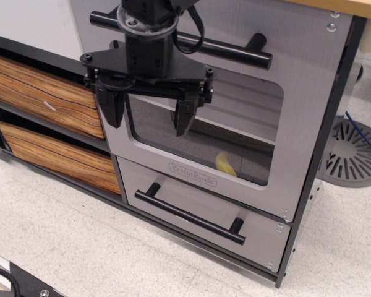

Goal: Open oven

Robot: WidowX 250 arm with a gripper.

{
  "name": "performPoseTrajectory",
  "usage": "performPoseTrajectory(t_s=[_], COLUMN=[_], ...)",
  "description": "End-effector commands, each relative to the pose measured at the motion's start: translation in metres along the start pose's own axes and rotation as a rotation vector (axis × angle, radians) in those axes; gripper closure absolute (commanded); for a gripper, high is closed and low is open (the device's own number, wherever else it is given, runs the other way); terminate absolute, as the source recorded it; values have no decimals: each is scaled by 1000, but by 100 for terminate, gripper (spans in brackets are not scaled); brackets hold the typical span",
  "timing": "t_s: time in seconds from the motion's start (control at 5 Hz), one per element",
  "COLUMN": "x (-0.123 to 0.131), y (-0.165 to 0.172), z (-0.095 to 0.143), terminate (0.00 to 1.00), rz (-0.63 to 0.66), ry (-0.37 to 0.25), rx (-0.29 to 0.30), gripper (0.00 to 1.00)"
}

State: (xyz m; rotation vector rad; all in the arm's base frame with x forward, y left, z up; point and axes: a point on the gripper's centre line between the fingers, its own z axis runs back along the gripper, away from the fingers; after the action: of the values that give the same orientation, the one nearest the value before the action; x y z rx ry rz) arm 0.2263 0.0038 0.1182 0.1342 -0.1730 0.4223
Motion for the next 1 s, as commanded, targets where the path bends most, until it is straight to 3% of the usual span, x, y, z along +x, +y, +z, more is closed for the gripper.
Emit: performPoseTrajectory(t_s=[0.0, 0.2, 0.4, 0.6, 0.8], x=[0, 25, 49, 67, 75], y=[0, 13, 30, 49, 59], z=[0, 11, 21, 21, 19], terminate=[0, 0, 0, 0, 0], rz=[0, 269, 531, 728, 809], ry=[0, -49, -64, -91, -80], rx=[0, -69, -97, -122, -142], gripper=[0, 0, 0, 0, 0])
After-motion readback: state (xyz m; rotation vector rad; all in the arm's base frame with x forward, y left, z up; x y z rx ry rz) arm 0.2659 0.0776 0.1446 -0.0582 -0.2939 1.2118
